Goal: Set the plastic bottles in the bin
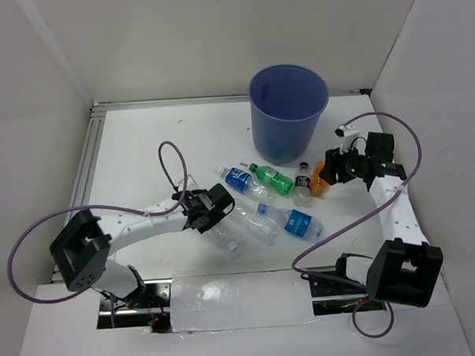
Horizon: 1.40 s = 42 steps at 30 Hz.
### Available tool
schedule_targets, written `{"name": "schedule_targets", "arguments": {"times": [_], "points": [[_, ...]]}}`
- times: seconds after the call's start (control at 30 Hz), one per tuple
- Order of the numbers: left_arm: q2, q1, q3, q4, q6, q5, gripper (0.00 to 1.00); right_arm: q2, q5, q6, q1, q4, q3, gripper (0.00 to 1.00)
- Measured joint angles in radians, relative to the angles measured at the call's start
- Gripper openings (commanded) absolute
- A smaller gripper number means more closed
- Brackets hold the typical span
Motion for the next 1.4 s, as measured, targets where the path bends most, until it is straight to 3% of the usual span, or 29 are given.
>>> {"name": "schedule_targets", "arguments": {"times": [0.07, 0.17, 0.33, 0.47, 0.6, 0.77, 0.8, 0.83, 0.93, 0.97, 1.17, 1.3, 1.33, 1.4], "points": [[-0.062, -0.025, 0.035, -0.052, 0.079, -0.035, 0.12, 0.002, 0.019, 0.051, 0.0, 0.017, 0.0, 0.6], [-0.162, -0.056, 0.17, -0.048, 0.265, -0.097, 0.12, 0.037, 0.045, 0.146, 0.0, 0.046, 0.003, 0.7], [-0.206, -0.033, 0.386, 0.283, 0.661, -0.127, 0.15, 0.106, 0.079, 0.26, -0.002, 0.08, 0.006, 0.82], [-0.012, 0.04, 0.683, 0.496, 0.882, -0.092, 0.18, 0.133, 0.081, 0.298, -0.003, 0.098, 0.006, 0.83], [0.265, 0.095, 1.007, 0.618, 0.984, -0.049, 0.21, 0.148, 0.08, 0.313, -0.01, 0.105, 0.006, 0.83], [0.582, 0.109, 1.337, 0.646, 1.071, -0.065, 0.45, 0.158, 0.078, 0.332, -0.029, 0.116, 0.006, 0.83], [0.622, 0.108, 1.367, 0.651, 1.09, -0.072, 0.66, 0.164, 0.079, 0.342, -0.032, 0.122, 0.005, 0.83], [0.663, 0.108, 1.393, 0.653, 1.108, -0.08, 0.75, 0.169, 0.081, 0.351, -0.034, 0.129, 0.005, 0.83], [0.734, 0.108, 1.405, 0.648, 1.15, -0.095, 0.97, 0.2, 0.09, 0.382, -0.037, 0.162, 0.003, 0.83], [0.747, 0.108, 1.405, 0.642, 1.153, -0.098, 1.0, 0.214, 0.09, 0.39, -0.037, 0.169, 0.003, 0.83], [0.746, 0.108, 1.405, 0.65, 1.174, -0.087, 1.0, 0.357, 0.093, 0.455, -0.037, 0.225, 0.003, 0.82], [0.626, 0.09, 1.305, 0.659, 1.197, -0.066, 1.0, 0.467, 0.116, 0.503, -0.036, 0.248, 0.006, 0.8], [0.563, 0.076, 1.24, 0.645, 1.204, -0.069, 1.0, 0.489, 0.134, 0.514, -0.035, 0.26, 0.009, 0.78], [0.406, 0.026, 1.083, 0.637, 1.206, -0.084, 1.0, 0.507, 0.166, 0.534, -0.034, 0.287, 0.02, 0.62]]}}
